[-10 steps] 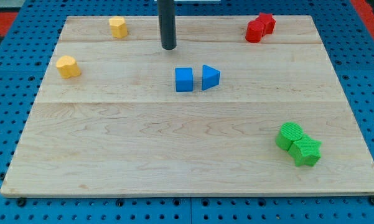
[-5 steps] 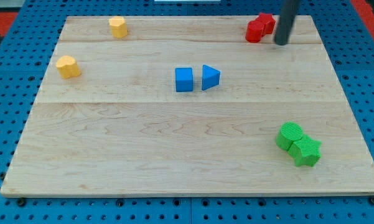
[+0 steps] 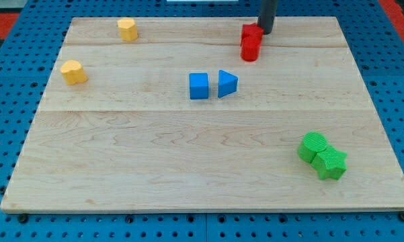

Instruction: Slide the red circle closer to the blue triangle

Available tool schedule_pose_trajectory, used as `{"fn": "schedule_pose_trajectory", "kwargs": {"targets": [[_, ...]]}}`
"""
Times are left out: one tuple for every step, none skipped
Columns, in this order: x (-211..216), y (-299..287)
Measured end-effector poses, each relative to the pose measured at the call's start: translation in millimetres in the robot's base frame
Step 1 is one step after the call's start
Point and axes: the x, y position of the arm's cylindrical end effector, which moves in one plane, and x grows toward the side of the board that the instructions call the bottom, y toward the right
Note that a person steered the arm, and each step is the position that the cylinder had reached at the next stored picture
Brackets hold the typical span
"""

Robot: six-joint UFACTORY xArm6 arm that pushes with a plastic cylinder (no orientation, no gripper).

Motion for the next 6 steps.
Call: {"fn": "schedule_pose_trajectory", "kwargs": {"targets": [[10.5,-22.7],[40.7,-37.9],[48.5,-33.2],[69.0,-41.0],[68.7,-5.8],[25.3,-0.2]]}}
